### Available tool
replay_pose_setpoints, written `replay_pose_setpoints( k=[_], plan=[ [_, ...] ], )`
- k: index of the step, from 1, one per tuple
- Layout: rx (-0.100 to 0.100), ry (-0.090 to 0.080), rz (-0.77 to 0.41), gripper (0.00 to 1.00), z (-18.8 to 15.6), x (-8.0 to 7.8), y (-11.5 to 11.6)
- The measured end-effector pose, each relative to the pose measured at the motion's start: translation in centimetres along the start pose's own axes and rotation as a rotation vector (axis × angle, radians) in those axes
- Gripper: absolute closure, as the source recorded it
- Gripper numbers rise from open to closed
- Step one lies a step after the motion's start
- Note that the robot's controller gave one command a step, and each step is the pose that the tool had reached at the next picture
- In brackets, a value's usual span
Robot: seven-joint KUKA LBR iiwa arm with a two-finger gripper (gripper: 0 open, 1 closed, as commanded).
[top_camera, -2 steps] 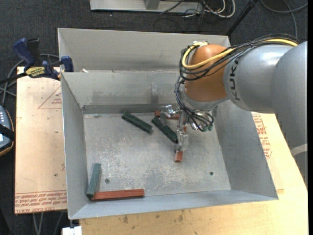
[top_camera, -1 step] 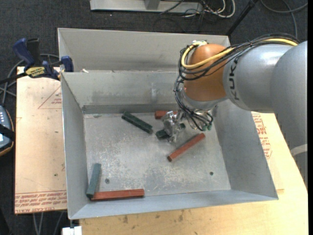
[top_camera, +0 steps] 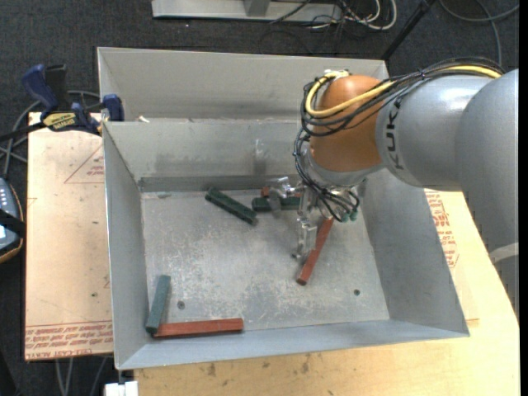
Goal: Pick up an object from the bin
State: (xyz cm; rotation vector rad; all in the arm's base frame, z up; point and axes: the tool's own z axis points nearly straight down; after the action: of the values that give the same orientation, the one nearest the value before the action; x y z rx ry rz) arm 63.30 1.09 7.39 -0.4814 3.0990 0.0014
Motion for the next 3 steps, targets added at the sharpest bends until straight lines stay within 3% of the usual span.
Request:
replay_pose_setpoints(
  k=[1,2,3],
  plan=[
    [-0.004,-0.005,0.109,0.00,0.18,-3.67,10.85],
    [-0.001,-0.005,0.114,1.00,0.02,-3.66,10.35],
    [-0.001,0.000,0.113,0.00,0.27,-3.49,10.36]
  ],
)
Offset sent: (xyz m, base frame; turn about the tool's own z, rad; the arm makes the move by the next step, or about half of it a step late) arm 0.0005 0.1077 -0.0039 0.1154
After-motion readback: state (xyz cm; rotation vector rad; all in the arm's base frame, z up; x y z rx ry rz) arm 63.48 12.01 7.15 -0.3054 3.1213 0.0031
